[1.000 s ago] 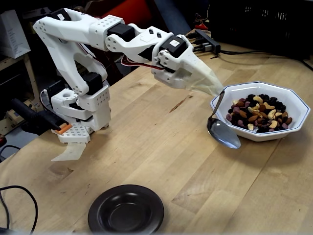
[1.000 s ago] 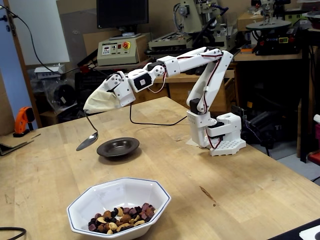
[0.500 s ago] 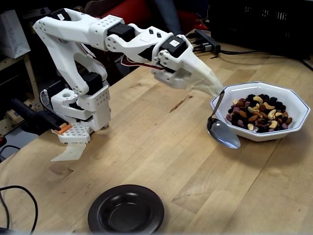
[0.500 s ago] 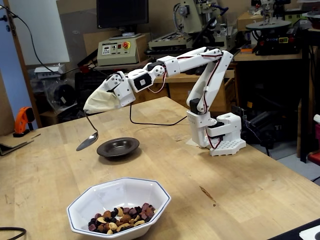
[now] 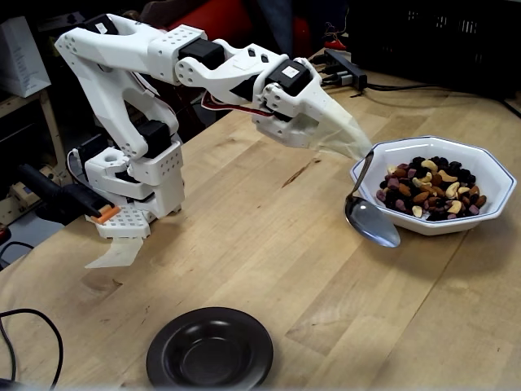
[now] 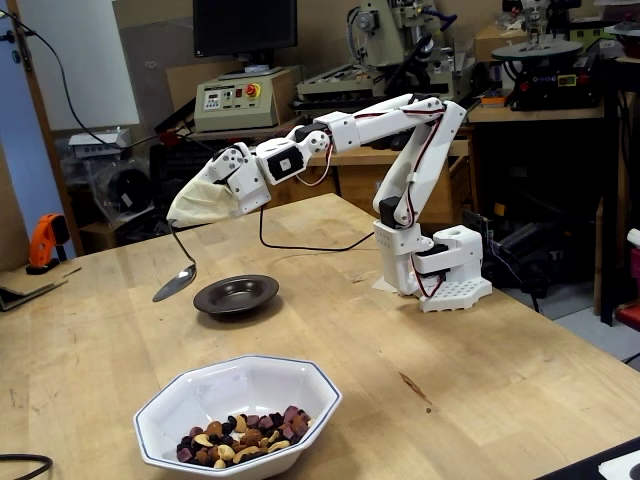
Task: Use spoon to transfer food from the white bowl to brown plate
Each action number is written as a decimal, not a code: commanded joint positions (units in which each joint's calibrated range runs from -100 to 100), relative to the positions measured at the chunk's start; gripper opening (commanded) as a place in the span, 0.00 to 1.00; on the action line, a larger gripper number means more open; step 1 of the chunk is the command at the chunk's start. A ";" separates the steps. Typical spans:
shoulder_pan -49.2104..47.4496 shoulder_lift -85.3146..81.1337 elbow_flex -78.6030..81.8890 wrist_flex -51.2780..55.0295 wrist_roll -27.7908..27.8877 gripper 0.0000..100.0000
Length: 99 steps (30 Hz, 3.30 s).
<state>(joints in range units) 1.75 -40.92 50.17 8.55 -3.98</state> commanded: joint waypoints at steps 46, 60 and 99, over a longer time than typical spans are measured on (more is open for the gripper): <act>-26.94 -0.97 -3.62 -0.72 -0.10 0.04; -28.64 -0.72 -3.62 -1.36 -0.10 0.04; -28.64 -0.54 -3.62 -1.44 9.52 0.04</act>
<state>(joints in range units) -26.35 -40.92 50.17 8.55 3.20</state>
